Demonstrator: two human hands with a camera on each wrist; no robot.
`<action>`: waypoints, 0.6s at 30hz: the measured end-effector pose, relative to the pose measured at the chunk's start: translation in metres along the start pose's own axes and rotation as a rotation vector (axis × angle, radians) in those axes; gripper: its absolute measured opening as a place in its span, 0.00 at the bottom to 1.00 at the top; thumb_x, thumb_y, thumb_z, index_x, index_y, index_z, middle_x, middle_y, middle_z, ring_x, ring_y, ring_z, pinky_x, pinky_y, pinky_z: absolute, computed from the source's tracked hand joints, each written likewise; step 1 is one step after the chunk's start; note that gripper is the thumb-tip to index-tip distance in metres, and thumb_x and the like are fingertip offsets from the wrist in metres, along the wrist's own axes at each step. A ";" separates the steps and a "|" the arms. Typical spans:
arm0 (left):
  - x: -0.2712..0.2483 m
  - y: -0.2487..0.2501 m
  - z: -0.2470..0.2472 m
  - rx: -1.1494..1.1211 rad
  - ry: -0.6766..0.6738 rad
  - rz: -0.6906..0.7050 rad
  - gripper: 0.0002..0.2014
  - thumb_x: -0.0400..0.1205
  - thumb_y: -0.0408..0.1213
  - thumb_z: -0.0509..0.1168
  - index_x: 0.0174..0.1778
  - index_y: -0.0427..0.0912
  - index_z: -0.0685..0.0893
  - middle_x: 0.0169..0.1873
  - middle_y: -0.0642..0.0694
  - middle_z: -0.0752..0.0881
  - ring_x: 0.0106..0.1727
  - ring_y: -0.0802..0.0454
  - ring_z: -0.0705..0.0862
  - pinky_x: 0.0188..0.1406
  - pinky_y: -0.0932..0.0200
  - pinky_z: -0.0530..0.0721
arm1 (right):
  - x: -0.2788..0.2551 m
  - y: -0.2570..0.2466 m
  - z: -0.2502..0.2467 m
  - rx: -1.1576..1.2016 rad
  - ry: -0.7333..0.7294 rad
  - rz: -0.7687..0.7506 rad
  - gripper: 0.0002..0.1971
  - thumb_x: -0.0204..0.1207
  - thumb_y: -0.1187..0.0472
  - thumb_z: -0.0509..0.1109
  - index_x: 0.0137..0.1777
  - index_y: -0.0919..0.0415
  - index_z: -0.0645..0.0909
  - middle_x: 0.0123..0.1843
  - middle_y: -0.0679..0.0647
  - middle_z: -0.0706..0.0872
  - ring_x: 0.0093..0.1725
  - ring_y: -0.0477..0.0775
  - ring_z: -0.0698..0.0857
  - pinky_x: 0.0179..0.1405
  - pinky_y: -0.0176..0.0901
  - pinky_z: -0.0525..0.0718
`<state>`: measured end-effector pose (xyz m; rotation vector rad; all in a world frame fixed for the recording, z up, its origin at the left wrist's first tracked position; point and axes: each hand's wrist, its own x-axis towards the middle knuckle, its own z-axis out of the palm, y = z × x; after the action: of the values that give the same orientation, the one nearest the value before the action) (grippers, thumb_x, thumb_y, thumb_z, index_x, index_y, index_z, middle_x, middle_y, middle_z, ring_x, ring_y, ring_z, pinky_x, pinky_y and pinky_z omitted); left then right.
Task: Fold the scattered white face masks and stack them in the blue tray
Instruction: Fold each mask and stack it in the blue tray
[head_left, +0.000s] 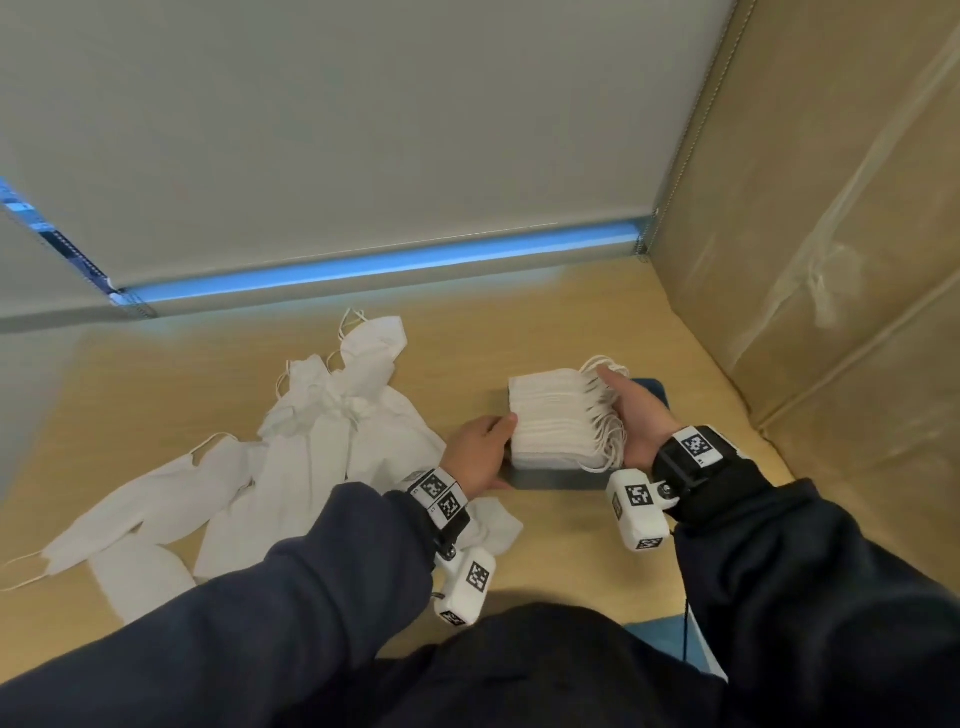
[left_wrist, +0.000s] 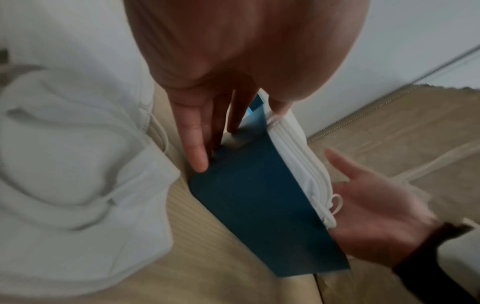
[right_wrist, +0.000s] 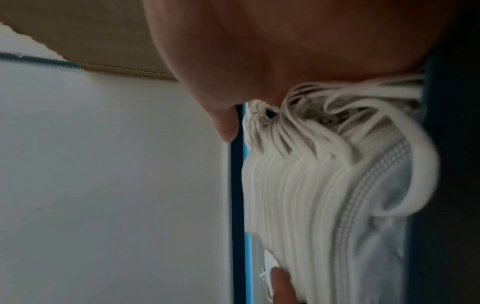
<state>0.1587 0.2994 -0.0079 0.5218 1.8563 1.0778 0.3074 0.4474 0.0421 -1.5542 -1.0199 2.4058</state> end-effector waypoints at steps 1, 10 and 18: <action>0.002 0.001 -0.002 0.003 -0.006 -0.001 0.20 0.89 0.56 0.60 0.65 0.45 0.85 0.64 0.39 0.87 0.61 0.38 0.87 0.51 0.32 0.91 | 0.003 0.000 -0.001 0.019 0.013 -0.003 0.33 0.79 0.35 0.68 0.73 0.61 0.81 0.66 0.66 0.88 0.66 0.71 0.87 0.69 0.66 0.82; 0.016 0.022 -0.016 1.233 -0.105 0.697 0.58 0.75 0.82 0.50 0.90 0.46 0.37 0.90 0.49 0.36 0.90 0.47 0.38 0.88 0.35 0.44 | 0.009 -0.004 0.003 0.125 -0.042 0.016 0.28 0.87 0.39 0.58 0.53 0.67 0.81 0.44 0.66 0.93 0.53 0.68 0.86 0.47 0.64 0.80; 0.023 0.031 -0.039 1.325 -0.031 0.776 0.54 0.71 0.75 0.65 0.87 0.45 0.59 0.79 0.45 0.70 0.77 0.44 0.69 0.79 0.42 0.65 | 0.014 -0.002 -0.003 0.122 -0.051 0.036 0.28 0.84 0.39 0.65 0.61 0.67 0.81 0.52 0.67 0.92 0.57 0.70 0.87 0.48 0.63 0.83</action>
<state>0.1112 0.3142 0.0158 2.0977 2.1887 0.0562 0.3027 0.4567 0.0316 -1.4906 -0.8434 2.4917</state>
